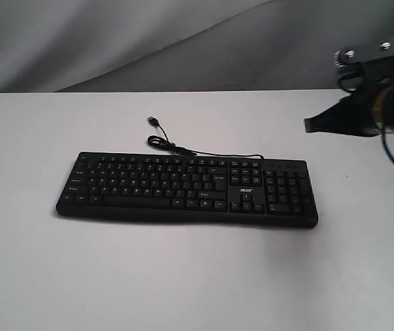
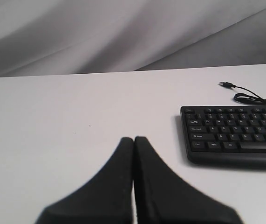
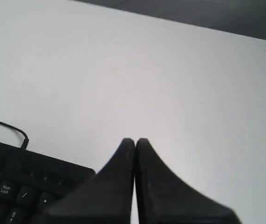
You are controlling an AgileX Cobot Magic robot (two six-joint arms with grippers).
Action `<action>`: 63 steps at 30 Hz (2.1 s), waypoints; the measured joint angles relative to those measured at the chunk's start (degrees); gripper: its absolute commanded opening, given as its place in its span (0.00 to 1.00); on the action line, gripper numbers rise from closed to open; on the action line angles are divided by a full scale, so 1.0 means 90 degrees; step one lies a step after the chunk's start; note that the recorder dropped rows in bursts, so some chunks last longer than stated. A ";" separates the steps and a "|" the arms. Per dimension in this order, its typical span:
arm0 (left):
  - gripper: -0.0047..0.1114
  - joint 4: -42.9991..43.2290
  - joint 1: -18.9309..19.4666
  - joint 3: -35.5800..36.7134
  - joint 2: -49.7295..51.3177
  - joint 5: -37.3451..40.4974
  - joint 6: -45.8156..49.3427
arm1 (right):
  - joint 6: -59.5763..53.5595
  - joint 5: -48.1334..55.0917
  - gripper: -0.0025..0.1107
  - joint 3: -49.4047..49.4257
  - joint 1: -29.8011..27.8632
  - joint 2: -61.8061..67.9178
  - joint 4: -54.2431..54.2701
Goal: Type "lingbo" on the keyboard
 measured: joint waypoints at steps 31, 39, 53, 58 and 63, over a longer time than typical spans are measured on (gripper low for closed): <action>0.04 0.0000 0.0000 0.0000 0.0027 0.0000 0.0000 | -1.3867 0.4377 0.02 -0.3872 0.2829 0.2476 1.2028; 0.04 0.0000 0.0000 0.0000 0.0027 0.0000 0.0000 | -1.3168 0.3163 0.02 -0.3862 0.2869 0.2859 1.0979; 0.04 0.0000 0.0000 0.0000 0.0027 0.0000 0.0000 | -1.3030 0.2966 0.02 -0.3862 0.2406 0.3256 1.1002; 0.04 0.0000 0.0000 0.0000 0.0027 0.0000 0.0000 | -1.3368 0.2953 0.02 -0.3862 0.2406 0.3256 1.1326; 0.04 0.0000 0.0000 0.0000 0.0027 0.0000 0.0000 | -1.3411 0.2915 0.02 -0.3862 0.2406 0.3342 1.1368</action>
